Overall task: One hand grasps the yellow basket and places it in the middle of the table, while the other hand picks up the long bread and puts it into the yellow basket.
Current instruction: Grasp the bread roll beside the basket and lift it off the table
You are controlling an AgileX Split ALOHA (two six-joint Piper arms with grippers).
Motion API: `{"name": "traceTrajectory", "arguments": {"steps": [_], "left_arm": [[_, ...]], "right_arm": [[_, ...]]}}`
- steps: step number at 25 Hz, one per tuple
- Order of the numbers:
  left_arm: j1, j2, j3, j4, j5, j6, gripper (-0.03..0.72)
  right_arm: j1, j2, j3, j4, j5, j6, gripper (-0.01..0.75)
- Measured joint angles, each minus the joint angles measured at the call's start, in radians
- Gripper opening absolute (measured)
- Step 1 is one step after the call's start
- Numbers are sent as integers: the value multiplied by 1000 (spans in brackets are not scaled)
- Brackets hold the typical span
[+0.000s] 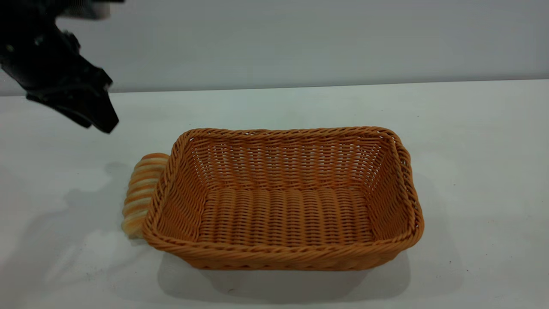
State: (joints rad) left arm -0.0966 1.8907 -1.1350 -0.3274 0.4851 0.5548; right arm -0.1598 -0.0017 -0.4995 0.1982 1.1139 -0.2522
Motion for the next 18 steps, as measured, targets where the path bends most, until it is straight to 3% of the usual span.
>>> {"name": "traceTrajectory", "arguments": {"steps": [11,18], "left_arm": [[74,162,0,-6,-76,-50,397],[77,202,-58,-130,-103,-4,410]], "right_arm": [[0,0,0,0,0,0,308],[0,0,0,0,0,1,281]]}}
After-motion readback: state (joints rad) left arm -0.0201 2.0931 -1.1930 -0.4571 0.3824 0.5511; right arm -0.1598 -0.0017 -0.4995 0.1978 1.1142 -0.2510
